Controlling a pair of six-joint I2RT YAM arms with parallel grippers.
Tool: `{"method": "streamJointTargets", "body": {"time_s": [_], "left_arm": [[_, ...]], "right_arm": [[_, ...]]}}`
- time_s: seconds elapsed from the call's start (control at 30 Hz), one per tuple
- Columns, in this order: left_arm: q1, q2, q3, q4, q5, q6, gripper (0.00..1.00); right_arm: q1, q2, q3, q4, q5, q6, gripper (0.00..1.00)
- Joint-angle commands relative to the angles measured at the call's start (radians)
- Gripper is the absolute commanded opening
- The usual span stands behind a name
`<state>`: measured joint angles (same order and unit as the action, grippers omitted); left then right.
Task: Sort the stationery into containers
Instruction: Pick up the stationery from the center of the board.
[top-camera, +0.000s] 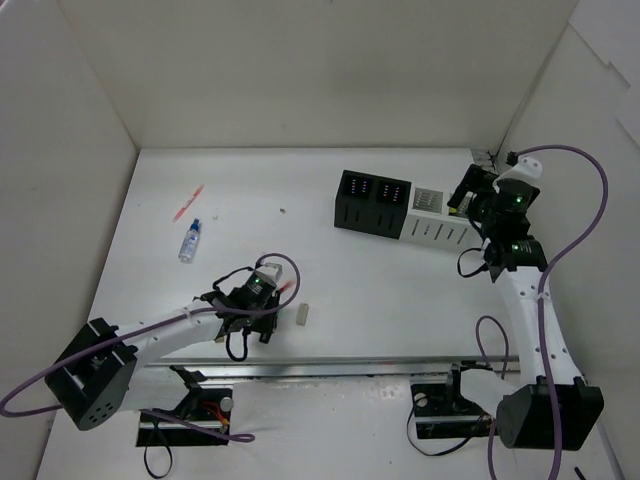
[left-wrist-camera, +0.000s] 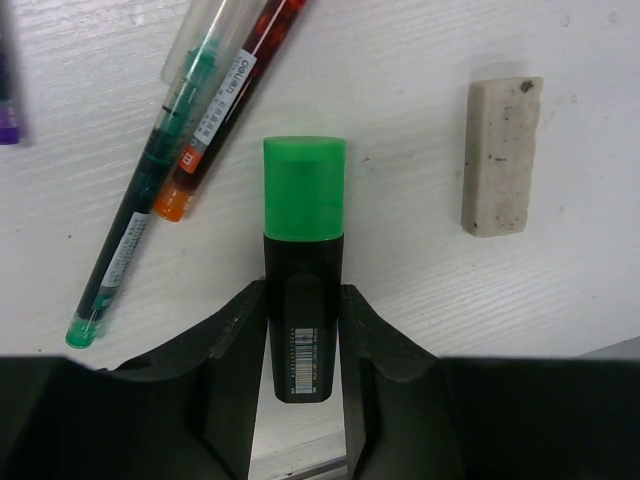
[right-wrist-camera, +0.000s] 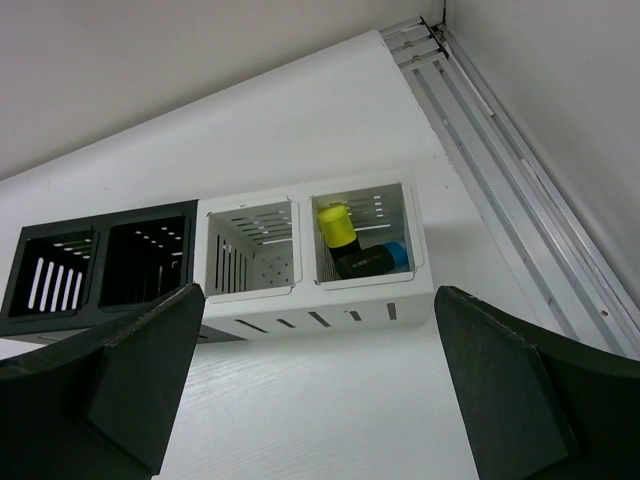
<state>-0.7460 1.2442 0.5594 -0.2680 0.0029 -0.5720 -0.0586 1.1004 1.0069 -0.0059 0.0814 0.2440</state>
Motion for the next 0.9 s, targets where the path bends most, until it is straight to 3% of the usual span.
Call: {"method": "streamJointTargets", "body": {"time_s": [0.0, 0.13, 0.37, 0.53, 0.6, 0.77, 0.87], "left_arm": [[-0.033, 0.044, 0.008, -0.060, 0.013, -0.031, 0.21], [-0.064, 0.047, 0.060, -0.088, -0.058, -0.032, 0.08], [-0.093, -0.101, 0.191, -0.116, -0.141, 0.072, 0.06], [-0.093, -0.202, 0.246, -0.068, -0.118, 0.179, 0.07], [-0.093, -0.218, 0.261, -0.050, -0.125, 0.227, 0.07], [-0.093, -0.190, 0.312, 0.010, -0.135, 0.288, 0.07], [-0.093, -0.169, 0.352, 0.050, -0.138, 0.313, 0.07]], "right_arm": [[0.005, -0.071, -0.007, 0.034, 0.012, 0.024, 0.98], [0.046, -0.111, -0.024, 0.011, -0.017, 0.022, 0.98], [0.199, -0.059, -0.028, -0.054, -0.352, 0.049, 0.98], [0.295, 0.004, -0.048, -0.039, -0.466, 0.113, 0.98], [0.362, 0.036, -0.057, 0.000, -0.503, 0.153, 0.98], [0.524, 0.099, -0.091, 0.284, -0.581, 0.261, 0.98], [0.600, 0.150, -0.097, 0.368, -0.550, 0.308, 0.98]]}}
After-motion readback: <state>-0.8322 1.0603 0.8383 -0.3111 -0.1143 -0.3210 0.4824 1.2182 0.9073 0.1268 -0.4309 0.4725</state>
